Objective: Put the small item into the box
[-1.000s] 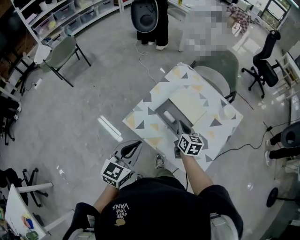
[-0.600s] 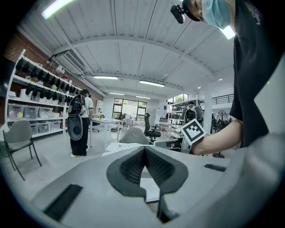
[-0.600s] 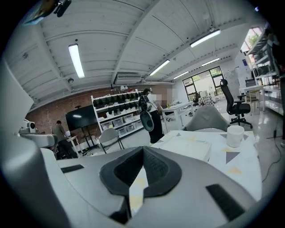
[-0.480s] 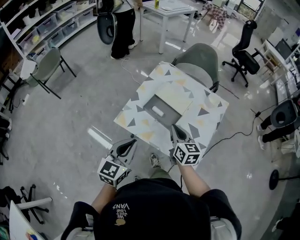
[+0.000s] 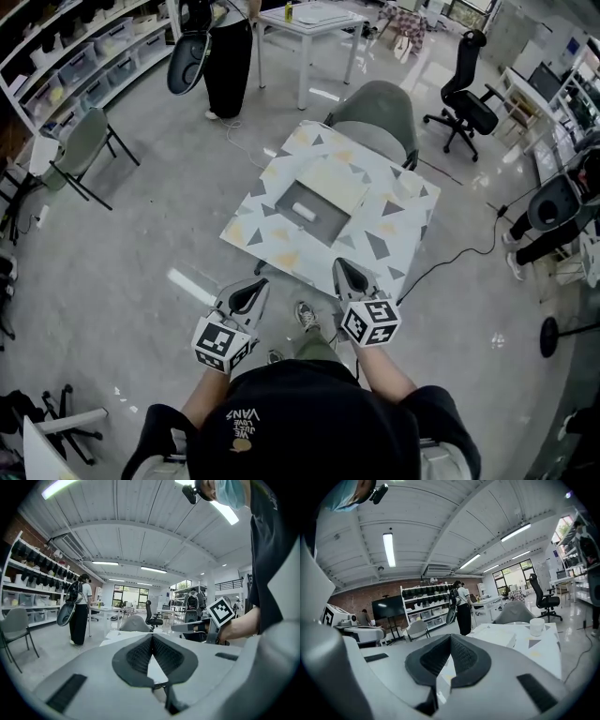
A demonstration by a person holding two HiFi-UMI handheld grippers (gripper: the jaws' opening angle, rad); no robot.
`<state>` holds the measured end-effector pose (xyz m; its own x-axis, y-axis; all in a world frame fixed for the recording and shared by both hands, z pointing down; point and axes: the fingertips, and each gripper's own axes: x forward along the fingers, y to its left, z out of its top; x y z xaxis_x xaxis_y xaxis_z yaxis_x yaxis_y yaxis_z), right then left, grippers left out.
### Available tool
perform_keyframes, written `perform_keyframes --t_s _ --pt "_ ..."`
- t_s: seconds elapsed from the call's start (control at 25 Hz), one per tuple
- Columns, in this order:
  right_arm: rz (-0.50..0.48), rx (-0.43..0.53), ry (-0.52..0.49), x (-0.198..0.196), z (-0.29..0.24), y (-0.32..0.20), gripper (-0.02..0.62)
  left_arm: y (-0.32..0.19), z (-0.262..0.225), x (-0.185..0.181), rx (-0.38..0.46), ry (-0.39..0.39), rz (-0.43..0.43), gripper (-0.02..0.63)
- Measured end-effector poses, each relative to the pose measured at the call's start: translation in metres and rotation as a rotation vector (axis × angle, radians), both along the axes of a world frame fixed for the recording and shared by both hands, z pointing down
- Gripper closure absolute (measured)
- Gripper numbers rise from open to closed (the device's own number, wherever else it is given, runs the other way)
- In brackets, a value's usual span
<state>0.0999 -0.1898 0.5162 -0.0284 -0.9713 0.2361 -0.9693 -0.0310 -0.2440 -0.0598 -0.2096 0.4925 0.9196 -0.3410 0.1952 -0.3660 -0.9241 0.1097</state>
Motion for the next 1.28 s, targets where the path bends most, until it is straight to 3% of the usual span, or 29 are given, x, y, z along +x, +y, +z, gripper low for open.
perform_keyframes --t_s 0.52,1.28 --pt "0.033 0.026 0.024 -0.024 -0.012 0.059 0.594 0.04 0.008 -0.025 -0.007 -0.007 0.016 0.6" --pt "0.019 0.004 0.033 -0.03 -0.01 0.074 0.594 0.05 0.01 -0.024 -0.021 -0.017 0.017 0.6"
